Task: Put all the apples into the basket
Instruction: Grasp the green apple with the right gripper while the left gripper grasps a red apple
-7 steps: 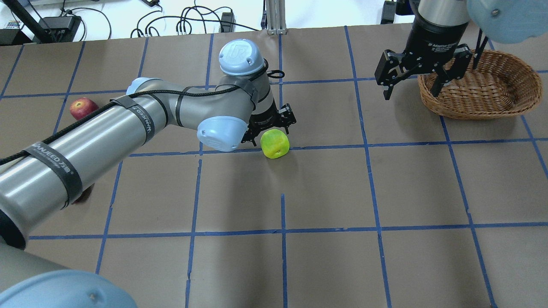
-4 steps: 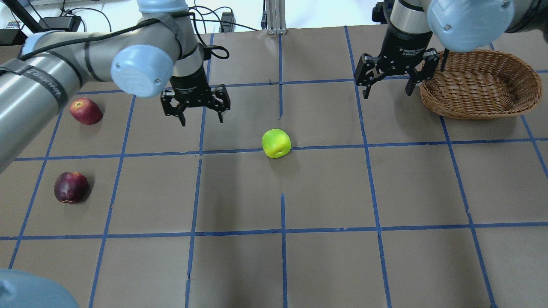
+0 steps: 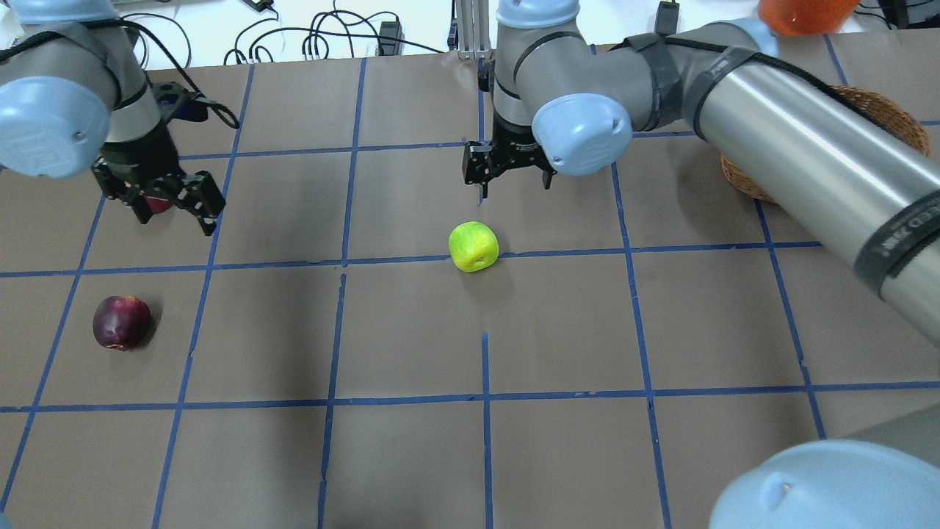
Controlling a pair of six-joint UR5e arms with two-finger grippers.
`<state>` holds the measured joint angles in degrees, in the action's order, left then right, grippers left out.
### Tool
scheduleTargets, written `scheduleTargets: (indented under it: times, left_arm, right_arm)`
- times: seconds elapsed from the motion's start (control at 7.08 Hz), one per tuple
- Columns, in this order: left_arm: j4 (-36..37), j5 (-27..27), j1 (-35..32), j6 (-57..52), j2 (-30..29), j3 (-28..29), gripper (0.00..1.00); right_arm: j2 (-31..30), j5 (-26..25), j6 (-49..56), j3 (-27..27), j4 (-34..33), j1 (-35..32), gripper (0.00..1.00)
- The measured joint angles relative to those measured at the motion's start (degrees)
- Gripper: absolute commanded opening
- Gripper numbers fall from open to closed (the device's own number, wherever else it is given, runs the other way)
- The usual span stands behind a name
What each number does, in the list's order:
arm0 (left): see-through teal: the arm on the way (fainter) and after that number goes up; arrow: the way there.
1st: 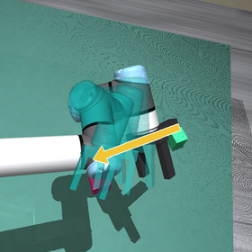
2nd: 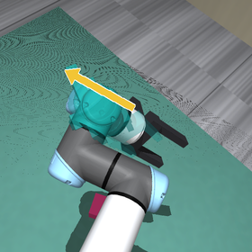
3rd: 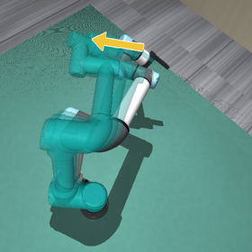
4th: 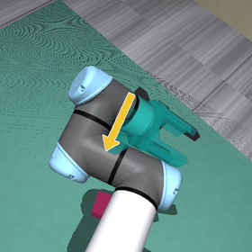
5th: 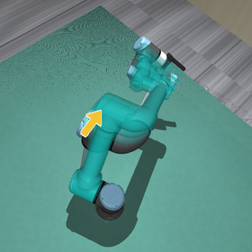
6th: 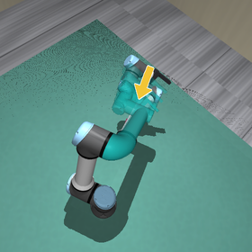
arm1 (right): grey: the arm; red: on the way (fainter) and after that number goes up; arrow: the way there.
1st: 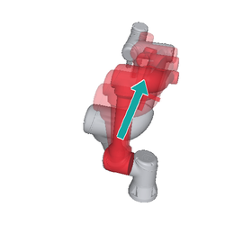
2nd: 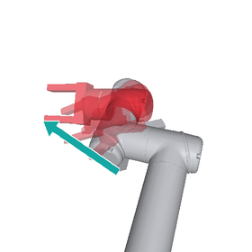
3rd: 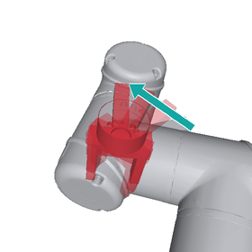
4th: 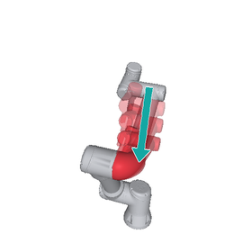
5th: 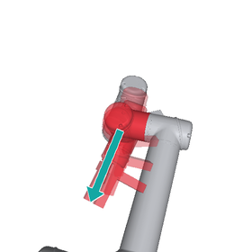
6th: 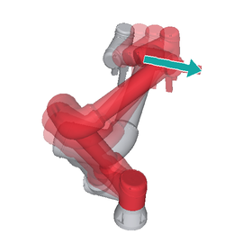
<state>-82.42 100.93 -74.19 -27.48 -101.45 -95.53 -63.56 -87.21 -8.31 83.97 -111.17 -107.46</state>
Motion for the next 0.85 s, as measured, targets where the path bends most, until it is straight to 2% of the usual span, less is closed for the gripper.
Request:
scheduleTargets:
  times: [0.28, 0.42, 0.56, 0.85]
  left_arm:
    - [7.0, 0.0, 9.3, -13.6, 0.4, -5.3, 1.0]
    - [14.4, -0.2, 13.2, -18.8, -0.1, -9.4, 1.0]
    - [20.3, -1.3, 16.5, -21.8, -0.7, -13.7, 1.0]
    - [24.8, -4.1, 19.3, -23.2, -2.2, -19.9, 1.0]
  right_arm:
    - [3.3, 0.1, -0.6, 0.6, -4.0, -4.4, 1.0]
    - [4.1, 0.1, -0.6, 1.1, -4.5, -5.6, 1.0]
    - [4.9, 0.1, -0.6, 1.9, -4.7, -6.0, 1.0]
    - [5.9, -0.2, -0.3, 2.5, -4.9, -6.2, 1.0]
